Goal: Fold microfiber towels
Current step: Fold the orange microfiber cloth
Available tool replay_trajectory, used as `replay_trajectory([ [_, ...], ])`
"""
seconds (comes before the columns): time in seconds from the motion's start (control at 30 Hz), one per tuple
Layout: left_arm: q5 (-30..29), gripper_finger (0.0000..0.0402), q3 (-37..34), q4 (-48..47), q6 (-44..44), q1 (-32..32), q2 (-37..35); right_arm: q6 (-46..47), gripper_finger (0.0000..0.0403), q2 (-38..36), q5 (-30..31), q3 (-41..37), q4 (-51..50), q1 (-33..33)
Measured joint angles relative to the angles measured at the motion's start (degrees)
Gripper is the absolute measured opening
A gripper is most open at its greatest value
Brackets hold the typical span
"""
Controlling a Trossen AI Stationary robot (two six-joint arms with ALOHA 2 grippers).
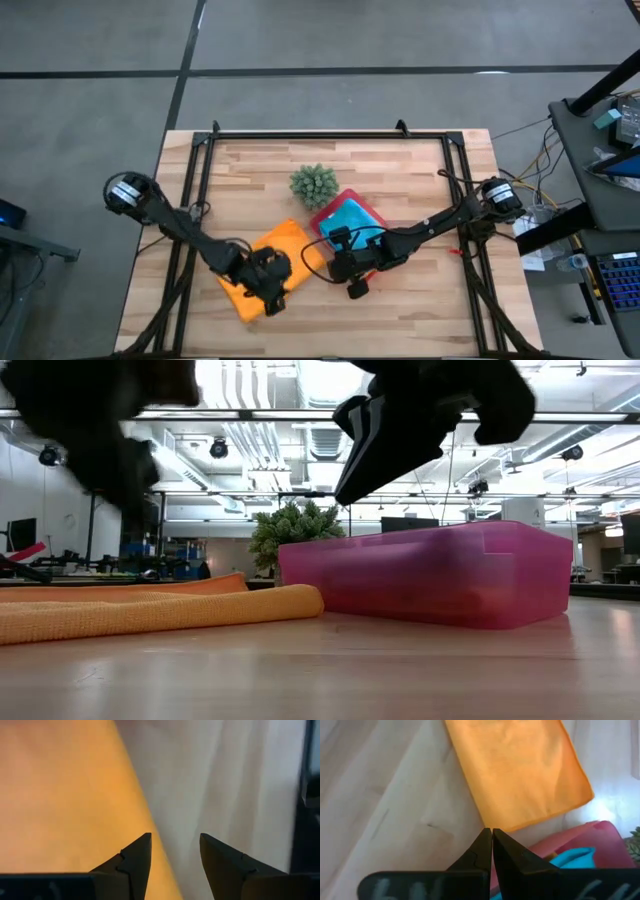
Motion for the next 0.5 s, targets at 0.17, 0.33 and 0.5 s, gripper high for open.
replay_trajectory([
  [0.17, 9.4, 0.0152, 0.1, -2.7, -6.5, -3.2, 4.0, 0.7, 0.0009, 0.0, -0.1, 0.0, 0.1, 1.0],
  [0.33, 18.5, 0.0152, -0.1, -10.8, -11.9, -5.4, 6.7, 2.2, 0.0009, 0.0, 0.0, 0.0, 0.5, 1.2],
  [0.5, 25.1, 0.0149, 1.0, -30.2, -10.9, -5.9, 7.2, 3.4, 0.0009, 0.0, 0.0, 0.0, 0.5, 1.2],
])
